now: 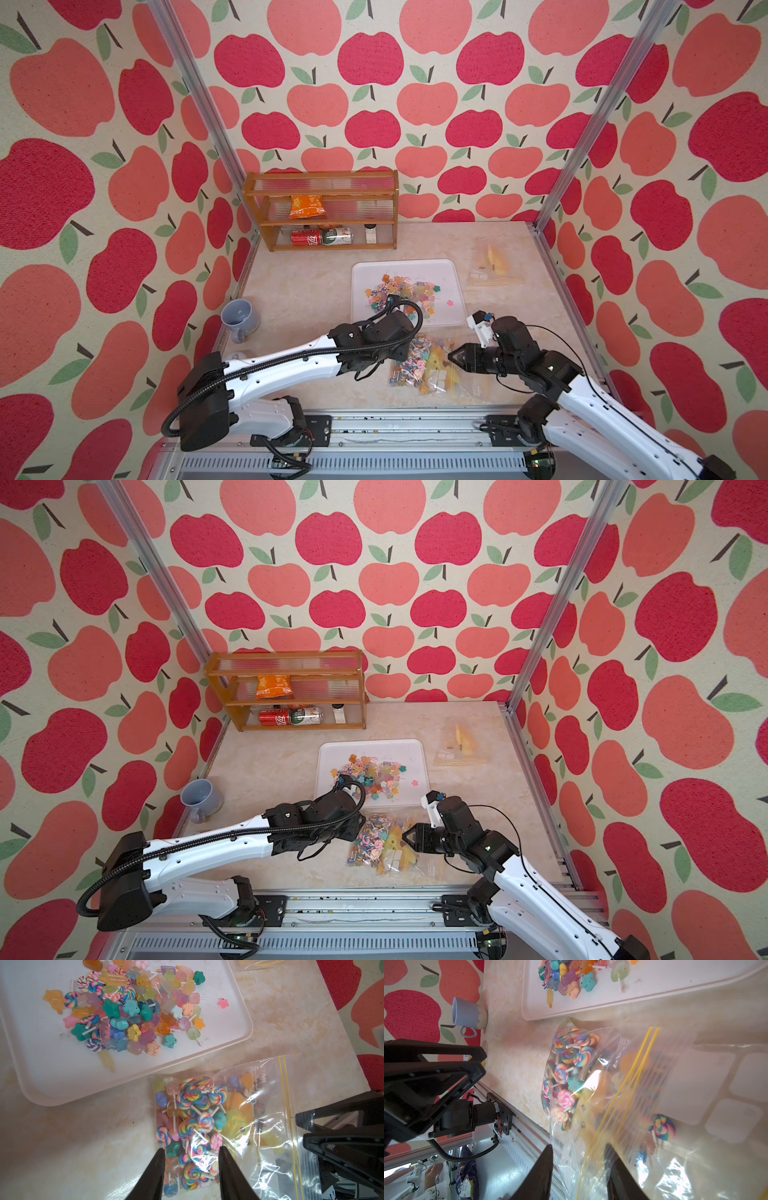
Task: Pour candies out of the ziploc bag
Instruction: Pick up the ziploc bag from the center of the board.
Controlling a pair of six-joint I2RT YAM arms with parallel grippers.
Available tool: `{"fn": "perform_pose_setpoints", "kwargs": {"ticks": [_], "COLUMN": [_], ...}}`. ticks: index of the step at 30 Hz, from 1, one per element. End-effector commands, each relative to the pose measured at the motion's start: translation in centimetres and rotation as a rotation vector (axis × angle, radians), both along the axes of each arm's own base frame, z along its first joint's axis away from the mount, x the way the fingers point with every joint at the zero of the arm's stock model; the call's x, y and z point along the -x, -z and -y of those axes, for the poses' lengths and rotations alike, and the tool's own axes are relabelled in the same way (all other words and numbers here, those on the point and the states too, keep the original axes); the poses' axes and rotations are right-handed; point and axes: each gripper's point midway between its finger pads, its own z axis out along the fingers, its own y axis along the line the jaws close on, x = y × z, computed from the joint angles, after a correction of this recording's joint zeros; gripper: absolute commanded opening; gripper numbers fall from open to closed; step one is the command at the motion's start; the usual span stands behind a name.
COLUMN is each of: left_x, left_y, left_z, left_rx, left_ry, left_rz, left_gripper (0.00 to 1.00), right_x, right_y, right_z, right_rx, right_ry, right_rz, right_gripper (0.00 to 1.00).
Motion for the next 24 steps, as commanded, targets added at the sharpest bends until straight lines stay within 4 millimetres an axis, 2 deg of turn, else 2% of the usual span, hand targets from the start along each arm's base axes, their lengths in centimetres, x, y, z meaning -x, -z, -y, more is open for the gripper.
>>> {"fn": "perform_pose_setpoints", "kwargs": {"ticks": [1,8,11,15,19,24], "left_x": [-0.4,-0.2,-0.1,0.0,0.0,-0.1], "left_y": [-0.4,0.6,1.8,3.3,5.0,7.1], "left_z": [0.3,0.3,0.4,0.1,-0.1,0.2], "left_rx": [0.014,0.012,0.074,0.115,0.091,0.164], "left_ry": [0.002,0.001,-0.012,-0.031,-0.042,-0.055], "left_rz": [0.007,-0.010,-0.066,-0.118,-0.161,-0.237], "left_gripper": [0.40,0.40,0.56,0.69,0.75,0.75], "right_x": [-0.2,-0.5,-0.6,-0.7,-0.8,-1.1], "right_y": [0.2,0.8,1.0,1.3,1.4,1.2], "right_z": [-0.6,-0.8,-0.8,-0.8,-1.2,-1.4], "right_rx": [-0.013,0.007,0.012,0.026,0.025,0.030], "right_ry": [-0.005,-0.001,0.003,0.014,0.015,0.021], "right_rz": [0.002,0.000,-0.001,0.007,0.013,0.033], "right_gripper": [0.43,0.39,0.32,0.12,0.01,0.00]}}
